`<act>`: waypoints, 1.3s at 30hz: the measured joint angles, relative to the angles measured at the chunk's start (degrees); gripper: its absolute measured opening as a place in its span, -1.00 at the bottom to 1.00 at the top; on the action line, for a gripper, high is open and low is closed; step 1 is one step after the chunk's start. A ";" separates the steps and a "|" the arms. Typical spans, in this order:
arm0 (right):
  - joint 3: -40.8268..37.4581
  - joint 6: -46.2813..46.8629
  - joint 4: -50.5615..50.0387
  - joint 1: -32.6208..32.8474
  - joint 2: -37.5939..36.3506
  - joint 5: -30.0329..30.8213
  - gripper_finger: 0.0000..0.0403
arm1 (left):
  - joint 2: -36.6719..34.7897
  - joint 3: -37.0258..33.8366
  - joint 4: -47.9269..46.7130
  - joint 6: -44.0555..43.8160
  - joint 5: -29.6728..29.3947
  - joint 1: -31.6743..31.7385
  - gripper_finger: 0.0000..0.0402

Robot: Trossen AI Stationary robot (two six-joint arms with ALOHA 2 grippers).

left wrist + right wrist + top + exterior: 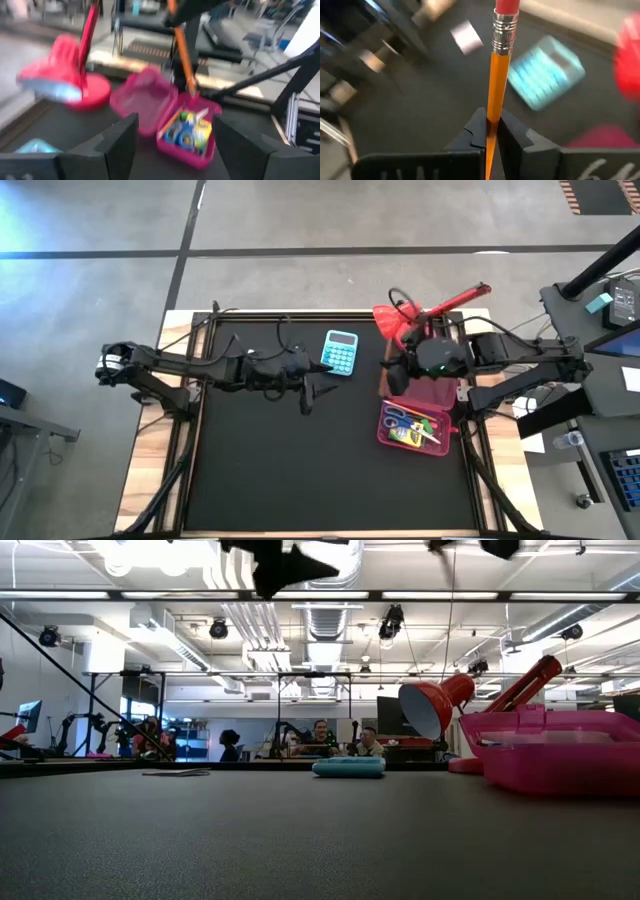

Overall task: Pack school essentials
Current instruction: Put the orange pencil into the red supply box

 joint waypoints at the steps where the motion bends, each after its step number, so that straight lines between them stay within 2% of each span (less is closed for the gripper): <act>1: 0.00 2.79 -4.45 0.08 0.16 -1.14 -0.94 | 0.00 0.00 -1.83 -1.56 0.00 0.27 0.17; 4: 0.00 9.67 -17.50 0.18 1.48 -6.10 -0.94 | 0.02 -0.01 -6.68 -5.29 -0.09 1.20 0.17; 7: -0.51 13.25 -25.73 1.18 3.91 -10.90 -0.94 | 0.02 -0.02 -10.13 -7.37 -0.15 2.18 0.17; 13: -2.50 11.86 -28.11 2.99 9.29 -19.28 -0.94 | -0.25 -0.07 -12.90 -8.80 -0.08 3.04 0.17; 20: -2.69 6.34 -33.01 3.07 17.10 -19.41 -0.94 | -0.33 -0.07 -13.25 -8.80 -0.02 3.15 0.17; 28: -2.93 -1.47 -33.15 3.09 23.91 -19.42 -0.94 | -0.41 -0.09 -13.22 -8.80 0.40 3.20 0.17; 34: -4.54 -6.03 -31.47 3.09 26.44 -19.41 -0.94 | -0.41 -0.09 -13.40 -8.80 1.42 3.20 0.17; 39: -7.62 -6.23 -28.51 3.09 27.15 -19.53 -0.94 | -0.44 -0.11 -13.49 -8.80 1.52 3.18 0.17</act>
